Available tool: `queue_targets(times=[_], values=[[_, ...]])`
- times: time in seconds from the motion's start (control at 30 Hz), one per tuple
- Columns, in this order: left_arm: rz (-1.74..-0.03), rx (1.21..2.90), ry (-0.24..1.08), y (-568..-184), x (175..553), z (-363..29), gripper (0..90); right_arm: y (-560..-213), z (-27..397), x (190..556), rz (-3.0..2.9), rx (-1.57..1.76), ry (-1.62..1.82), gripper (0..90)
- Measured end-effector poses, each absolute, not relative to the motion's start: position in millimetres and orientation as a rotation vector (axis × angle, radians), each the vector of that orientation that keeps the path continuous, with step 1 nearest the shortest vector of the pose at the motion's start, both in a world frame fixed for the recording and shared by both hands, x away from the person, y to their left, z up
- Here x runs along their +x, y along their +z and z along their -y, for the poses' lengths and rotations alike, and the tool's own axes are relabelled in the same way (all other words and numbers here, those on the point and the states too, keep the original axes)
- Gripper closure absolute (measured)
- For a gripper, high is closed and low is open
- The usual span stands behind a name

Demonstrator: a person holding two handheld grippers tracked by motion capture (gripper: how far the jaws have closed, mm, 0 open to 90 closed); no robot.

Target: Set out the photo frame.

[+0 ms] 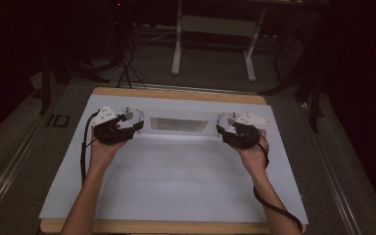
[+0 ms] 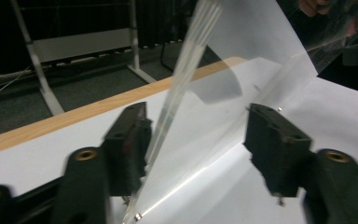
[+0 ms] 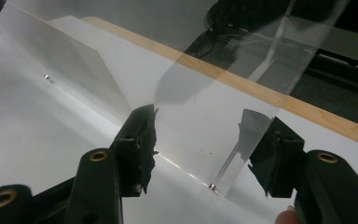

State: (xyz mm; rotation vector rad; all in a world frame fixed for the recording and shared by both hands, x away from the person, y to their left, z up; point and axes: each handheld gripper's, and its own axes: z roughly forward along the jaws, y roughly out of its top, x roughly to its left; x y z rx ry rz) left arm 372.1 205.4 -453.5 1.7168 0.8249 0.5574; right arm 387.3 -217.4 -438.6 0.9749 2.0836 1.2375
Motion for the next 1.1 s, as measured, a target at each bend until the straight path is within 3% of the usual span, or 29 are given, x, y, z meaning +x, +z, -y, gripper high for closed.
queue_targets(times=[0.33, 1.1], values=[[-0.784, 1.706, 0.556, -450.1, 377.7, -199.9, 33.5, -438.5, 217.6, 389.5, -2.079, 0.995, 1.252, 44.8], [-0.821, 1.622, 0.635, -457.9, 371.4, -199.9, 39.2, -438.7, 219.0, 395.5, -2.069, 1.033, 1.279, 44.2]])
